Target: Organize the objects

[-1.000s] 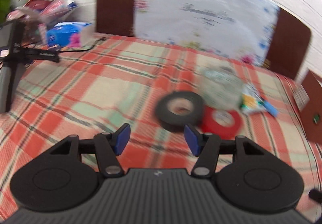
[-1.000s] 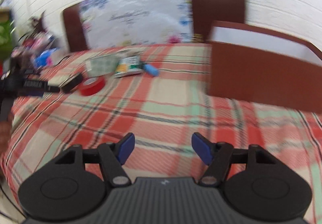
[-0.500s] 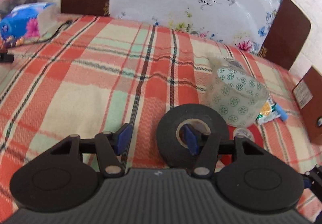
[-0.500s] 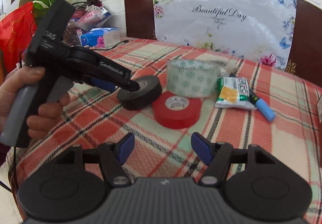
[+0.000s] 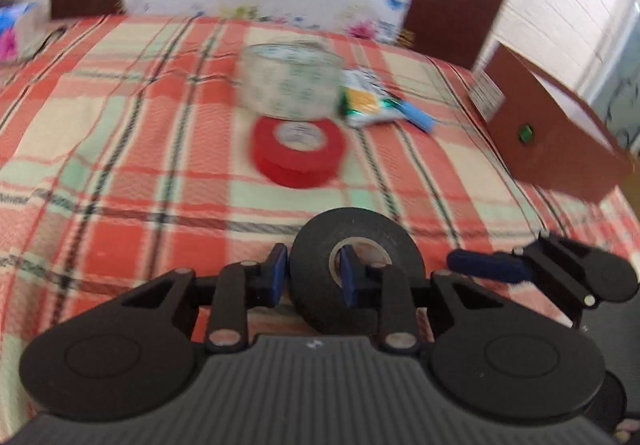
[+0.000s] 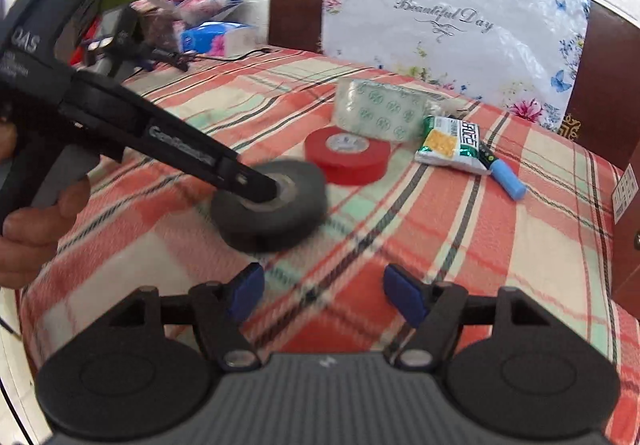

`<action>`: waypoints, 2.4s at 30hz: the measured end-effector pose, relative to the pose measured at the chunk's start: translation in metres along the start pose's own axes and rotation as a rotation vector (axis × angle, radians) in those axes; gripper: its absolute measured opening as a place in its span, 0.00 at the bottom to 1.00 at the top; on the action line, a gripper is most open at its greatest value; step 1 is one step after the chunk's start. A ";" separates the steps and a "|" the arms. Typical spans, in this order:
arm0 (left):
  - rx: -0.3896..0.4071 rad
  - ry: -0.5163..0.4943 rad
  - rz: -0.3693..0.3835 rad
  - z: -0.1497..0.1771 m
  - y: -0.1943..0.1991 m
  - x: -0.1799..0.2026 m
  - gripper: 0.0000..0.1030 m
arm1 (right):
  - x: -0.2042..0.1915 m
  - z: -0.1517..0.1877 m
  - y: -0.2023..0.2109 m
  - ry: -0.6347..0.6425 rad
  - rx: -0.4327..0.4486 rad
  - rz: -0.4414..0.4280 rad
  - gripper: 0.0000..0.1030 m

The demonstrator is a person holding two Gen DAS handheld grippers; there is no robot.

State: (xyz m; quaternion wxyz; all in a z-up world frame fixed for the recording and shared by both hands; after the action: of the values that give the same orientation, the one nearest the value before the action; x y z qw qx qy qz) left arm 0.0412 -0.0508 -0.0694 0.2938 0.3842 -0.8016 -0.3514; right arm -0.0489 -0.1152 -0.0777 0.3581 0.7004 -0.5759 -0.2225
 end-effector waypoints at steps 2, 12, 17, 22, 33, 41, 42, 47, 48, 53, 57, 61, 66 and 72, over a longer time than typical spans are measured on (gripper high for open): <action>-0.018 -0.040 0.023 0.000 -0.005 0.021 0.30 | -0.005 0.010 0.008 0.040 0.021 0.039 0.70; -0.021 -0.239 0.075 -0.026 -0.014 0.128 0.29 | 0.056 0.045 0.054 -0.135 0.088 0.180 0.70; 0.072 -0.350 0.109 -0.076 -0.003 0.197 0.29 | 0.107 0.041 0.092 -0.225 0.210 0.313 0.70; 0.146 -0.415 0.128 -0.123 -0.009 0.254 0.30 | 0.169 0.028 0.118 -0.299 0.291 0.417 0.70; 0.110 -0.375 0.036 -0.174 -0.084 0.285 0.31 | 0.263 0.006 0.066 -0.382 0.269 0.421 0.68; 0.105 -0.341 -0.009 -0.166 -0.072 0.281 0.30 | 0.260 0.025 0.073 -0.446 0.302 0.438 0.70; 0.108 -0.339 -0.007 -0.164 -0.068 0.281 0.30 | 0.256 0.030 0.079 -0.453 0.306 0.442 0.70; 0.113 -0.320 -0.010 -0.149 -0.046 0.275 0.30 | 0.252 0.047 0.105 -0.503 0.330 0.455 0.70; 0.111 -0.314 -0.010 -0.146 -0.042 0.273 0.30 | 0.252 0.051 0.111 -0.513 0.334 0.461 0.70; 0.118 -0.301 -0.026 -0.124 -0.022 0.262 0.37 | 0.253 0.077 0.142 -0.614 0.342 0.488 0.71; 0.127 -0.300 -0.039 -0.103 -0.010 0.256 0.39 | 0.258 0.098 0.162 -0.731 0.329 0.472 0.72; 0.116 -0.293 -0.047 -0.081 -0.004 0.249 0.48 | 0.261 0.116 0.174 -0.855 0.327 0.405 0.73; 0.104 -0.302 -0.070 -0.056 -0.001 0.240 0.56 | 0.252 0.127 0.185 -0.931 0.324 0.356 0.74; 0.091 -0.277 -0.090 -0.043 -0.001 0.224 0.56 | 0.235 0.122 0.191 -0.911 0.331 0.373 0.75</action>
State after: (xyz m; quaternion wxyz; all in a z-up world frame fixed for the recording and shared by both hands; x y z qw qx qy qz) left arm -0.0461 -0.2494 -0.0003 0.1469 0.3805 -0.8315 -0.3771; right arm -0.2051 -0.3875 0.0118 -0.0107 0.4652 -0.8159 -0.3432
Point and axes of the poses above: each gripper's, at about its wrist camera, not at the fingertips, and y roughly against the way its jaws point, x to its right, z to its underside, the point moved 3 cm from there along -y, roughly the way its jaws point, and after that the axes turned 9 degrees about -x, right-handed, at the moved point
